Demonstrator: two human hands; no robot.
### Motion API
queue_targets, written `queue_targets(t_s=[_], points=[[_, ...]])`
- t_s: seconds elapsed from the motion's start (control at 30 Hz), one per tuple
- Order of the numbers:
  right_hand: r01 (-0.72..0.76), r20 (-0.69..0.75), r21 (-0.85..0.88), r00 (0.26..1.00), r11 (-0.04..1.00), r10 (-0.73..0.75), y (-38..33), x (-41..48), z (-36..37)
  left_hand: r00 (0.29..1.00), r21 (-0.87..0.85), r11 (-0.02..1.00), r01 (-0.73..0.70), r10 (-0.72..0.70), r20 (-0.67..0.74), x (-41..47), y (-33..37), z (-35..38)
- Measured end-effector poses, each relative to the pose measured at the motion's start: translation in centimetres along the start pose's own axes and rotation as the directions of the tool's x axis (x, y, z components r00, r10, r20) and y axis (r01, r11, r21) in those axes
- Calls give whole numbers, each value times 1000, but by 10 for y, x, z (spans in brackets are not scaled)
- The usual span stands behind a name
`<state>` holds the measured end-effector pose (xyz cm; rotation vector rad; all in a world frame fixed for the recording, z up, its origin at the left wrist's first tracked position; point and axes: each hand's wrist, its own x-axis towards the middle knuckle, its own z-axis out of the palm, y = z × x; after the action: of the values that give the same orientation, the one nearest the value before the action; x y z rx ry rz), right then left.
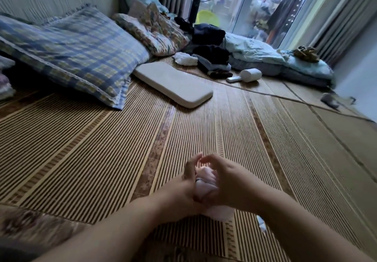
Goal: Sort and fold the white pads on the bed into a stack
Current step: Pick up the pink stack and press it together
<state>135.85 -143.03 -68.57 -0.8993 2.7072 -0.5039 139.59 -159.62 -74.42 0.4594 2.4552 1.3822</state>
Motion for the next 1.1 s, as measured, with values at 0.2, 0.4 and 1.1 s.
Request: queue_targets(t_s=[0.2, 0.4, 1.1], points=[[-66, -155, 417, 977, 907, 143, 20, -36, 39, 996, -32, 999, 4, -7, -93, -8, -5, 8], [-41, -220, 520, 959, 853, 180, 23, -43, 41, 997, -36, 999, -24, 21, -75, -8, -3, 8], [-23, -266, 498, 947, 867, 178, 26, -37, 62, 996, 37, 999, -2, 5, -84, -2, -14, 2]])
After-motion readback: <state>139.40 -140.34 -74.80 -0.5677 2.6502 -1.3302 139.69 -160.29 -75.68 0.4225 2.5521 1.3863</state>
